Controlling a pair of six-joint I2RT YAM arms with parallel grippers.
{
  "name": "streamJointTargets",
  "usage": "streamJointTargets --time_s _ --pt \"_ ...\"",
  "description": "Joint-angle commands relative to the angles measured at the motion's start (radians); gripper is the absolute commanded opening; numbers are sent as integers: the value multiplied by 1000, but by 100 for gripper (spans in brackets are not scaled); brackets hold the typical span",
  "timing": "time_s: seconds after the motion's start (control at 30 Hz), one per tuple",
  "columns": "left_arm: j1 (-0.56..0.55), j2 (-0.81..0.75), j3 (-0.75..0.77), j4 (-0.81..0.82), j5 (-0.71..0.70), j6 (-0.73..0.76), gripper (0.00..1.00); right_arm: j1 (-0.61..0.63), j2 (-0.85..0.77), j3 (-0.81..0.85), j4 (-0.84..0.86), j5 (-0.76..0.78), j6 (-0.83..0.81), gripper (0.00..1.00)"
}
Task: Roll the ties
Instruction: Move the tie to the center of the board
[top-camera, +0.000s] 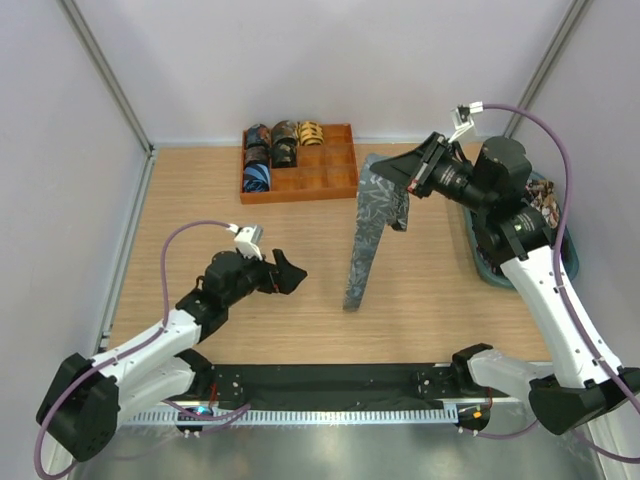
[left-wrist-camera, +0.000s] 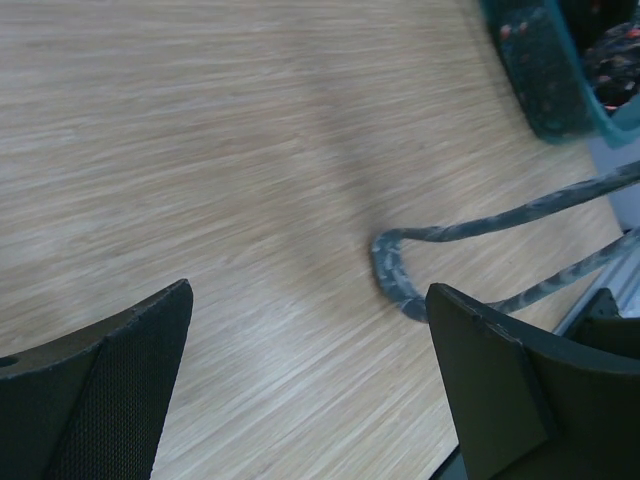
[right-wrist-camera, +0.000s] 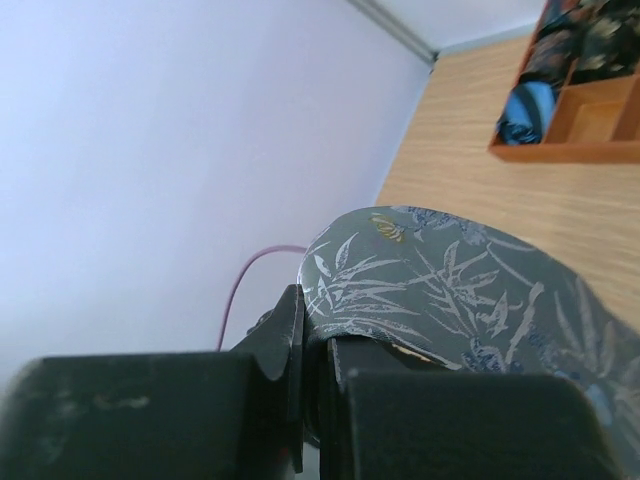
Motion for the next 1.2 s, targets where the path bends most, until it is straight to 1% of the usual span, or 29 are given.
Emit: streamJointTargets --time_s 0.0,0.17,0.27,0.33,0.4,0.43,0.47,0.57,0.6,0.67,0.73,0.77,0.8,0.83,0.9,1.0,1.03,1.1,1.13,1.17 --pt "-9 -64 -33 132 76 28 100 49 -41 2 70 -22 55 1" --pt "-23 -58 -66 263 188 18 100 75 -50 -4 88 -1 55 1" --pt "-46 2 -65 353 273 6 100 89 -52 -21 114 10 58 1" --pt "-71 39 -62 421 289 3 100 91 -49 -27 129 21 58 1" --pt "-133 89 -60 456 246 20 100 94 -43 -25 145 21 56 1" --pt "-156 105 -56 479 226 64 100 94 -38 -21 145 22 55 1" --pt "-220 143 -53 516 182 92 100 94 -30 -11 148 21 52 1" --pt "-311 203 -39 566 85 199 100 95 -24 -2 148 27 47 1" --pt "-354 236 -30 583 21 227 100 95 -20 4 146 26 49 1" --pt "-371 261 -10 606 4 281 100 97 -17 13 145 19 53 1" --pt "-378 295 9 625 -108 296 100 100 -17 18 143 15 56 1" --pt "-379 304 15 625 -130 310 100 103 -18 18 143 12 56 1" --pt "-379 322 22 623 -188 324 99 103 -21 19 143 10 56 1" --pt "-378 338 41 623 -202 330 100 105 -24 19 143 9 59 1" --pt "-378 365 59 625 -220 344 100 103 -27 19 142 4 61 1" --pt "-379 448 111 660 -173 365 100 105 -35 19 137 3 61 1" --pt "-378 466 121 677 -115 368 100 105 -36 19 134 3 62 1" --pt "-378 511 165 697 -98 371 100 105 -41 18 134 7 62 1" --pt "-378 557 177 702 -41 374 100 106 -41 19 135 10 62 1" --pt "-379 575 185 730 -14 373 95 105 -43 21 134 12 59 1"
